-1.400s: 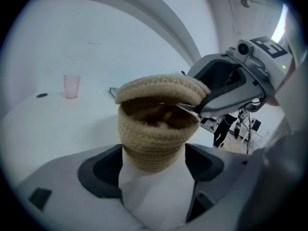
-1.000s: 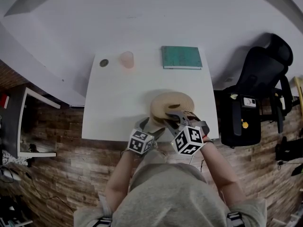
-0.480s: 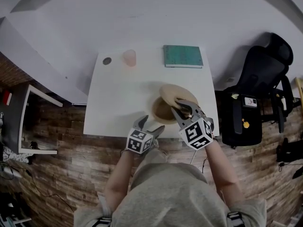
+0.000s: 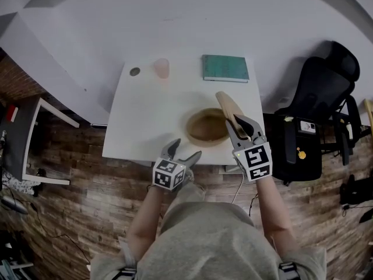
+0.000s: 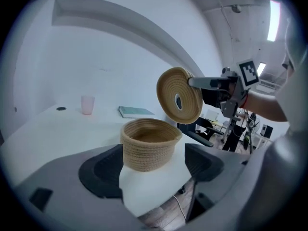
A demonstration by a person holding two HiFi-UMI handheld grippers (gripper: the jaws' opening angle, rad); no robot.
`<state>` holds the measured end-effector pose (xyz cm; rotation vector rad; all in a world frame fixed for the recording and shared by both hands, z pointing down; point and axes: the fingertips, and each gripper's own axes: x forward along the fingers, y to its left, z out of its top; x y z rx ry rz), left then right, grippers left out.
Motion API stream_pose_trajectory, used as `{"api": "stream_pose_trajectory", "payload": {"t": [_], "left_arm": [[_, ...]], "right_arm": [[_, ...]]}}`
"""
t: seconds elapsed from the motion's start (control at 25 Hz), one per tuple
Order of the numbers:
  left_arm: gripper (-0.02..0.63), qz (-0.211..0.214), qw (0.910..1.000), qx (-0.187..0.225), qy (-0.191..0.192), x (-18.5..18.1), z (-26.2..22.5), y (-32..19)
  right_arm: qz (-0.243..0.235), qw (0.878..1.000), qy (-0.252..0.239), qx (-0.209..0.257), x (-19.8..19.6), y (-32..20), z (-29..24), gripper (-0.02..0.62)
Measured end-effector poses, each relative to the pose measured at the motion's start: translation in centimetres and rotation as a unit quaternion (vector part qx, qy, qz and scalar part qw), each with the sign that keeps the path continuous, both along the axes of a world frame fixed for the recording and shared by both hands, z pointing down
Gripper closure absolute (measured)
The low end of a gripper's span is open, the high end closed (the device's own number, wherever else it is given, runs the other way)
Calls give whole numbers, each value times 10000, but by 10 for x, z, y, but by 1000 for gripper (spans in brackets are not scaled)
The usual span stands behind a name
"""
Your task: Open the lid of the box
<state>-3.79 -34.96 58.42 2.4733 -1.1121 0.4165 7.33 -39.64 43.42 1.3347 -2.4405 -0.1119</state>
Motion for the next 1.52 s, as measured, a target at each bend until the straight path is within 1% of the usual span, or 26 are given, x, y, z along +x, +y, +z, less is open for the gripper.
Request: {"api": "stream_pose_trajectory", "payload": {"t": [0.28,0.6,1.04,1.28,1.52], "left_arm": [[230,-232,9993,265,151,3,-23,30],[232,-348,9973,578,305,8,-47,72],[235,-461,9925,974,582,13,-76,132],[239,-561,9889,1149,758,11,-92,159],[250,-660,9858,1290,844,9,-99,183]], "right_arm": [[386,9967,-717,57,34,30,-15,520],[519,9888,-1395,88,50,74,-23,520],[372,9835,-1763,183,43,151,-28,520],[270,9804,-1950,110,31,188,-26,519],[136,9780,-2080,15,21,216,-19,520]]}}
